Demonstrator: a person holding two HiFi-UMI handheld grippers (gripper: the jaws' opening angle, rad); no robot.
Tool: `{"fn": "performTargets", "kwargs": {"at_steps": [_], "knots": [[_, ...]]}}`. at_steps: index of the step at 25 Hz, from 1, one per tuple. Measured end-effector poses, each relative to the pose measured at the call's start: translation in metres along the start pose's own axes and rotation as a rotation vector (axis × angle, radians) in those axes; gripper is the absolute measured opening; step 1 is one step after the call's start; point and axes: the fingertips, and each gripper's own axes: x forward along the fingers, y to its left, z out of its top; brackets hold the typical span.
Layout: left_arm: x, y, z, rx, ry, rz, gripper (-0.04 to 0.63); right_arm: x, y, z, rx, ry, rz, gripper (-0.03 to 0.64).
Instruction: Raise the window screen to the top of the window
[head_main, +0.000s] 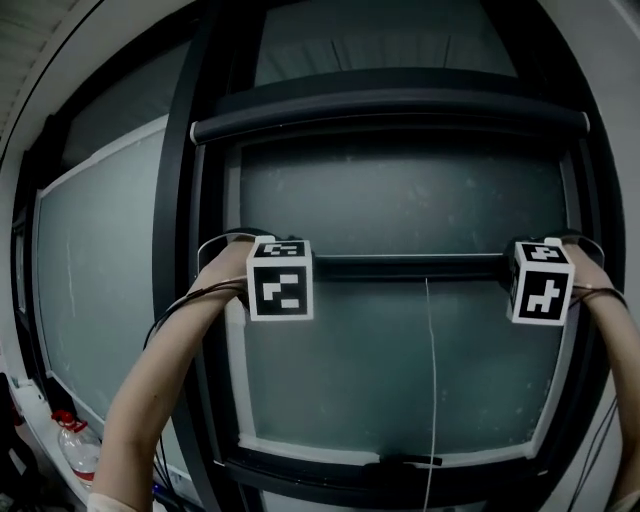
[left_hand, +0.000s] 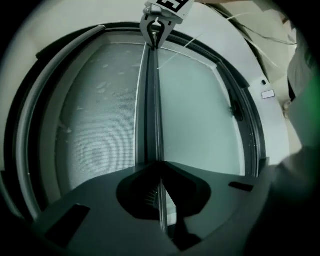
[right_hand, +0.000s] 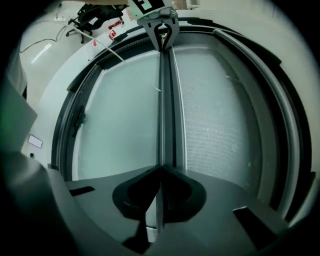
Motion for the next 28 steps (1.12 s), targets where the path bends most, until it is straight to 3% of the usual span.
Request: {"fn": "performTargets", "kwargs": {"at_steps": [9,12,20,23,26,28], "knots": [[-0.046,0.145,0.004,-0.01,-0.03,0.281,0.014,-0.027,-0.143,-0.003,0.019,0.04,-0.253,0.017],[-0.058,0.183,0.001,-0.037,-0.034,0.357,0.014,-0.033,-0.178,-0.013,0.083,0.071,-0.32,0.018],[-0.068,0.23,-0.004,-0.062,0.02,0.421,0.014,-0.041,-0.23,-0.013,0.198,0.056,-0.396,0.023],[-0.069,0.24,-0.004,-0.054,0.014,0.455,0.014,-0.043,-0.241,-0.013,0.167,0.077,-0.451,0.023],[-0.073,0.242,-0.003,-0.062,-0.039,0.463,0.014,-0.05,-0.25,-0.007,0.092,0.069,-0.52,0.023],[-0.077,0.242,-0.004,-0.143,-0.112,0.482,0.015,-0.05,-0.25,-0.005,0.119,0.051,-0.541,0.023]]}}
